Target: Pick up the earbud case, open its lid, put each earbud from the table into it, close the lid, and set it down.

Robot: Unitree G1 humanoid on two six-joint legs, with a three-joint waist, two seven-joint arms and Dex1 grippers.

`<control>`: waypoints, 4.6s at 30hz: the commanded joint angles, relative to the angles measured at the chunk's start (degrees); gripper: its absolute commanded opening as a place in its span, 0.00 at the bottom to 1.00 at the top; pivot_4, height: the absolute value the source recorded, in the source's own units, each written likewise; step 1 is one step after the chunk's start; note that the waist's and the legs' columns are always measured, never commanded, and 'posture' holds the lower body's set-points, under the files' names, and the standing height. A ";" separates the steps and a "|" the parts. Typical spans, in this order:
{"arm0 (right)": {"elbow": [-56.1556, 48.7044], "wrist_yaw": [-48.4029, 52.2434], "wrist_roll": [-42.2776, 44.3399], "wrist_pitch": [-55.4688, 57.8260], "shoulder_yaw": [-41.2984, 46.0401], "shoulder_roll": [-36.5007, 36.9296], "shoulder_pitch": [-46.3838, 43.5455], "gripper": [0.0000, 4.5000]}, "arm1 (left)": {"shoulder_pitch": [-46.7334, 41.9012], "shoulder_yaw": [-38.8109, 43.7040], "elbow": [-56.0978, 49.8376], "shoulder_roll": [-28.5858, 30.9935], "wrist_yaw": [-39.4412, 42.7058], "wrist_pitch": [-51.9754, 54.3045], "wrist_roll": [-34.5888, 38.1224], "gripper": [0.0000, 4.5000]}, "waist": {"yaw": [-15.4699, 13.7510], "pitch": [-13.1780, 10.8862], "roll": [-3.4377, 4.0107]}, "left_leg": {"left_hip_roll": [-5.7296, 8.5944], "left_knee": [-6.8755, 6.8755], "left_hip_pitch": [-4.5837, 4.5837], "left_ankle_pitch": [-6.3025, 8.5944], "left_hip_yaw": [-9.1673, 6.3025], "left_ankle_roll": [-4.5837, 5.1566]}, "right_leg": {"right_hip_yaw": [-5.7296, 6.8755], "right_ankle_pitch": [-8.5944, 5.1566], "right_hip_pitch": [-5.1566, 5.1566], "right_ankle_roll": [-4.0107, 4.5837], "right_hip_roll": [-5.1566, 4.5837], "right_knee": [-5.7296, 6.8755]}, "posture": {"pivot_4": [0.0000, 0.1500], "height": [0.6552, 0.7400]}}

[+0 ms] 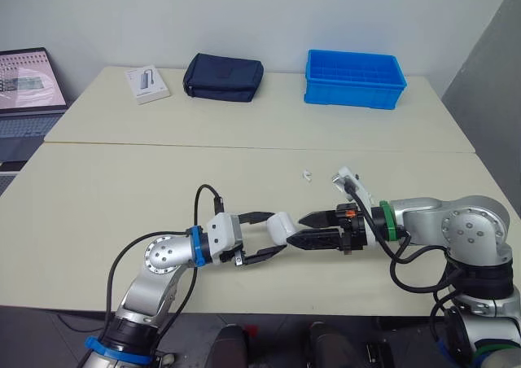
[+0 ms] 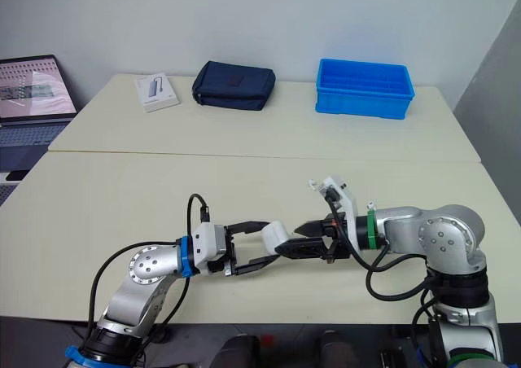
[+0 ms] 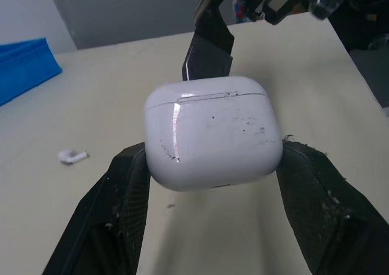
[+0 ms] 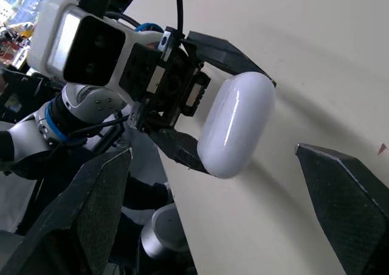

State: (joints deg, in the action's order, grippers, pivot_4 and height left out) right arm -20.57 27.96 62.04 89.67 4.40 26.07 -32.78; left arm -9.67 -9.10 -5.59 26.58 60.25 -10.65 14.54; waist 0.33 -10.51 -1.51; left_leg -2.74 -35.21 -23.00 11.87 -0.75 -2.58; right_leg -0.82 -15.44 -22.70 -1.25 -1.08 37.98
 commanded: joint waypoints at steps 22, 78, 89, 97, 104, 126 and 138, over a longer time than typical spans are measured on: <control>4.08 -4.13 1.73 2.83 -0.08 -5.09 -2.00 0.19 | -0.94 -1.49 1.27 -1.83 -2.71 -7.62 -2.09 0.61 | 0.65 0.00 0.00 | -0.01 0.01 -0.02 0.00 0.00 0.00 | -0.01 0.00 -0.04 -0.01 0.03 0.01 | 1.00 0.97; -6.97 31.32 -41.77 -35.61 -33.76 21.38 -10.08 0.19 | -21.37 -11.94 -5.25 2.44 4.87 41.98 2.86 0.17 | 1.28 -0.02 0.00 | 0.03 -0.92 -0.81 -0.01 -0.16 0.02 | 0.03 0.06 -0.84 -0.15 0.06 0.83 | 1.00 0.97; -7.28 33.11 -43.31 -37.27 -33.63 21.10 -9.32 0.19 | -20.68 -12.43 -5.92 3.04 5.80 41.84 2.65 0.17 | 1.28 -0.02 0.00 | 0.03 -0.92 -0.82 -0.01 -0.16 0.02 | 0.03 0.06 -0.84 -0.15 0.06 0.83 | 1.00 0.97; -7.45 35.23 -44.13 -38.78 -31.40 25.46 -7.77 0.81 | -18.73 -11.34 -5.76 4.25 5.96 42.52 3.27 0.17 | 1.27 -0.02 0.00 | 0.03 -0.92 -0.81 -0.01 -0.16 0.02 | 0.02 0.06 -0.84 -0.15 0.06 0.85 | 1.00 0.97; -6.25 35.50 -45.80 -51.68 -24.01 27.71 -4.76 0.89 | -12.87 -5.51 -5.36 1.52 5.05 41.31 9.84 0.17 | 1.27 -0.02 -0.01 | 0.03 -0.93 -0.79 -0.01 -0.15 0.02 | 0.02 0.06 -0.84 -0.15 0.05 0.86 | 1.00 0.97; -6.52 31.38 -47.19 -47.93 -24.30 19.78 -6.87 0.89 | -5.89 -3.13 -5.51 -3.99 2.19 29.78 10.72 0.17 | 1.25 -0.02 -0.01 | 0.04 -1.07 -0.77 -0.01 -0.15 0.01 | 0.00 0.07 -0.78 -0.13 0.04 0.92 | 1.00 0.97; -4.75 33.84 -44.87 -45.30 -22.69 20.60 -8.81 0.89 | -5.71 -3.91 -3.59 -2.51 3.99 26.99 9.64 0.17 | 1.25 -0.02 -0.01 | 0.04 -1.07 -0.78 -0.01 -0.16 0.01 | 0.01 0.07 -0.78 -0.12 0.04 0.92 | 1.00 0.97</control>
State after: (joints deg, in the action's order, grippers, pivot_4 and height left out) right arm -25.15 61.96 17.06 44.31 -21.09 45.88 -39.86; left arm -15.48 -12.02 -8.35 23.97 62.46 17.85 23.91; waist 1.57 -10.53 -1.51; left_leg -2.70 -36.28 -23.78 11.86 -0.91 -2.57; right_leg -0.81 -15.37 -23.48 -1.37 -1.04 38.90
